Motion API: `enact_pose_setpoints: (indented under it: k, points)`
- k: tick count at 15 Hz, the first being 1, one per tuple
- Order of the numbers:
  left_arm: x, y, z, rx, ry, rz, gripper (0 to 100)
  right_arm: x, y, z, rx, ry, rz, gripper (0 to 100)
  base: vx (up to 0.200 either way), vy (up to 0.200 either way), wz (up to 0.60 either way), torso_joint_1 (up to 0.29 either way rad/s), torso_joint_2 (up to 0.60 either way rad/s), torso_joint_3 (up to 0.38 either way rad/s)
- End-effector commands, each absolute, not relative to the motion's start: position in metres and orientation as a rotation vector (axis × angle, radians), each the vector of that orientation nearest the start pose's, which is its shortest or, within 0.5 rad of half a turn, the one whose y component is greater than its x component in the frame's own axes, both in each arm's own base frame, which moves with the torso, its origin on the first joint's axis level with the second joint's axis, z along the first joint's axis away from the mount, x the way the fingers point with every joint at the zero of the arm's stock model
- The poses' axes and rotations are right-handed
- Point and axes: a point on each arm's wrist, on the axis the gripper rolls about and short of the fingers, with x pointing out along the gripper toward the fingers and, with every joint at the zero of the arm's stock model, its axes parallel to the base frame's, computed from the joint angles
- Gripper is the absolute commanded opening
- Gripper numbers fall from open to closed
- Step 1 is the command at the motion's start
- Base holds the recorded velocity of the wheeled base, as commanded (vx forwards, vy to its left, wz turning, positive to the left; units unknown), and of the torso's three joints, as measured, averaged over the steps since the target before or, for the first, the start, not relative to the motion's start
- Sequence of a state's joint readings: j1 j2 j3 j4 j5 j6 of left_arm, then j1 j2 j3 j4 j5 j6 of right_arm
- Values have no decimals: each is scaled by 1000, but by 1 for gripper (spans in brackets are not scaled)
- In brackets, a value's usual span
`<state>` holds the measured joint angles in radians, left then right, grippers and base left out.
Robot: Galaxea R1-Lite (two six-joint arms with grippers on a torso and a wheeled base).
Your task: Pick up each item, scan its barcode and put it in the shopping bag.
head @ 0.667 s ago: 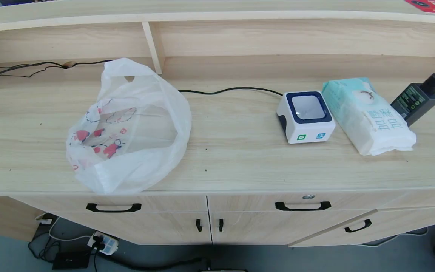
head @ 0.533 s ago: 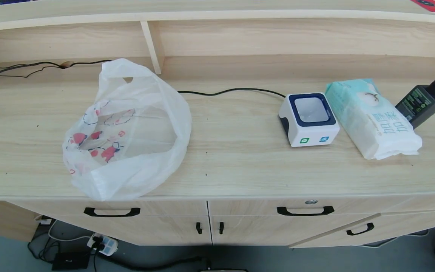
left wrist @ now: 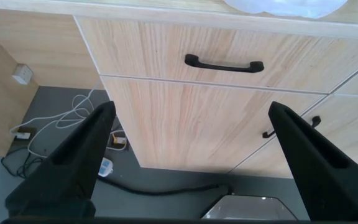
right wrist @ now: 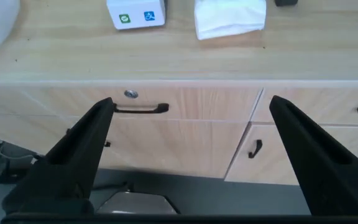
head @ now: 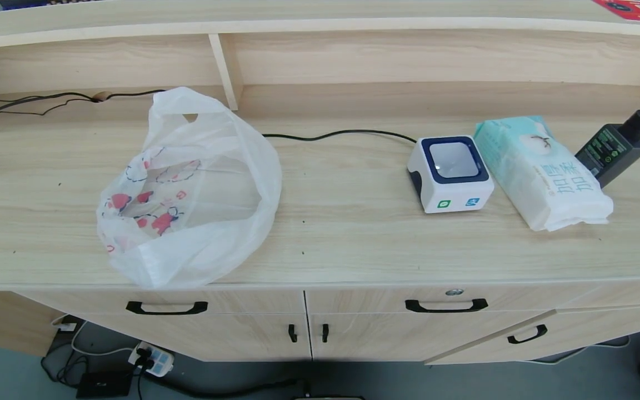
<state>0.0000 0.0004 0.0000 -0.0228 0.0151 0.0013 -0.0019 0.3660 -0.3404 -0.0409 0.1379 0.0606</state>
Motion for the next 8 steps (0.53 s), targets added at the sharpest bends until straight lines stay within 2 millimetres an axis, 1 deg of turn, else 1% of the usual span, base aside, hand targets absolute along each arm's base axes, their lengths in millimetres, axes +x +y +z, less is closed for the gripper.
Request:
enact_pose_setpoints:
  k: [1,2,3,4,6,8]
  points:
    - [-23,0,78,1,-23,15,100,168,5,280,225,98,206,100,0,0,0,0,0,0]
    - [-23,0,78,1,-23,15,100,204,6,286,214,63,258,100,0,0,0,0,0,0]
    - [-23,0,78,1,-23,15,100,221,6,292,197,61,300,100,0,0,0,0,0,0]
    - [-23,0,78,1,-23,15,100,231,6,293,166,90,306,100,0,0,0,0,0,0]
    - [-23,0,78,1,-23,15,100,241,3,289,93,183,330,100,0,0,0,0,0,0]
    - [-23,0,78,1,-23,15,100,252,2,285,91,216,326,100,0,0,0,0,0,0]
